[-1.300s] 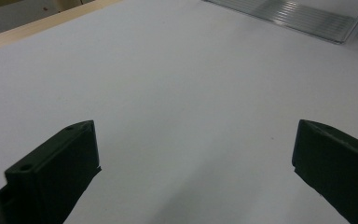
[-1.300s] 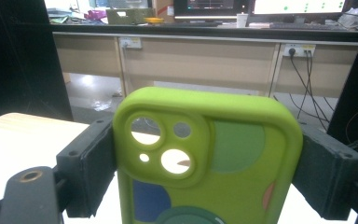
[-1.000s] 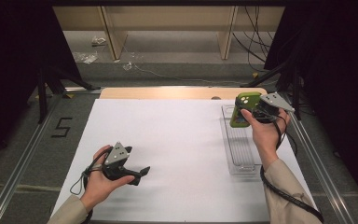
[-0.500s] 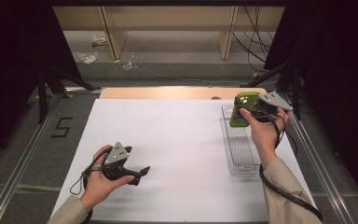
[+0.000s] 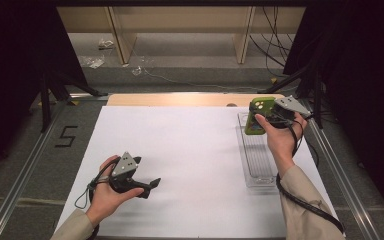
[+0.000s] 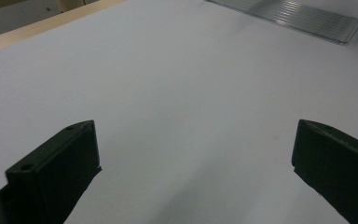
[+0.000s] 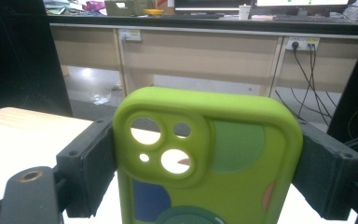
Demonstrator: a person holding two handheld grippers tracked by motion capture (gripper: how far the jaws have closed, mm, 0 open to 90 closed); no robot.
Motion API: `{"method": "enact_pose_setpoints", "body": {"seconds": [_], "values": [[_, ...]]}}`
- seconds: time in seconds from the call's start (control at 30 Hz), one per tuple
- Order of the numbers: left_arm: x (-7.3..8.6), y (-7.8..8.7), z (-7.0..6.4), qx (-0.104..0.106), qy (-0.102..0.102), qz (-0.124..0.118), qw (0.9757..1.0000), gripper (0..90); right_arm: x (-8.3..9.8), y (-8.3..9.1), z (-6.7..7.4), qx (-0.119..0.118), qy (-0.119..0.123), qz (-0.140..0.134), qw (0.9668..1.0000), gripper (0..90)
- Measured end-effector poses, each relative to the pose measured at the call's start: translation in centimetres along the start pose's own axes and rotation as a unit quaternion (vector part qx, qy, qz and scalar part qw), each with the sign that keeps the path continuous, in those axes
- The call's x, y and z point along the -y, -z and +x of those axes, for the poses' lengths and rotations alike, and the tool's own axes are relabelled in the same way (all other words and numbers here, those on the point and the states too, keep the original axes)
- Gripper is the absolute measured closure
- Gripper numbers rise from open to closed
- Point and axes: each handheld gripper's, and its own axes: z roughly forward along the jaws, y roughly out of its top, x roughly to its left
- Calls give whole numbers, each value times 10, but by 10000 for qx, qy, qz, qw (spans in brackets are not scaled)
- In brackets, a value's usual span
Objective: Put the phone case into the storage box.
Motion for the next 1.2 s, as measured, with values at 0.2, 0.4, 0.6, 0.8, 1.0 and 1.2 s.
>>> {"method": "enact_pose_setpoints", "body": {"seconds": [0.2,0.4,0.6,0.8,1.0,1.2], "values": [[0,0,0,-7,-8,2,10000,2,-2,-3,0,8,9,6,10000,172],[0,0,0,-7,-9,-5,10000,2,-1,-6,0,20,-5,41,10000,171],[0,0,0,0,-3,-6,10000,2,0,-8,-1,25,-6,60,10000,172],[0,0,0,1,-6,-6,10000,2,0,-10,-1,43,-3,68,10000,171],[0,0,0,-2,-1,-13,10000,2,1,-14,0,38,-28,72,10000,172],[0,0,0,-1,0,-10,10000,2,3,-17,1,43,-41,80,10000,172]]}}
